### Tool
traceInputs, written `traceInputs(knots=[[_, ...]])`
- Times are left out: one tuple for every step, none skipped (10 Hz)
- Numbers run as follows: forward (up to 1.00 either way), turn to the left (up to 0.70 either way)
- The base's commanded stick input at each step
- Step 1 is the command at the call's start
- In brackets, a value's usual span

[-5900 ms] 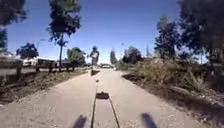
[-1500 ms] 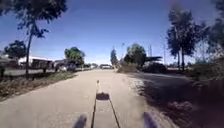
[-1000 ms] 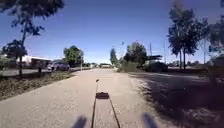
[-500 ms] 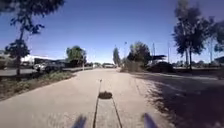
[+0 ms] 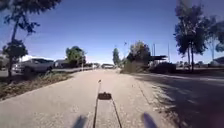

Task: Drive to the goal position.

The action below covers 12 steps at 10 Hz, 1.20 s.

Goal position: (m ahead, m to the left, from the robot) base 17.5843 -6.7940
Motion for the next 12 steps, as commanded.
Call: traceInputs(knots=[[0.98,0.0],[0.98,0.0],[0.98,0.0],[0.98,0.0],[0.98,0.0],[0.98,0.0],[0.98,0.0],[0.98,0.0],[0.98,0.0],[0.98,0.0],[0.98,0.0],[0.98,0.0]])
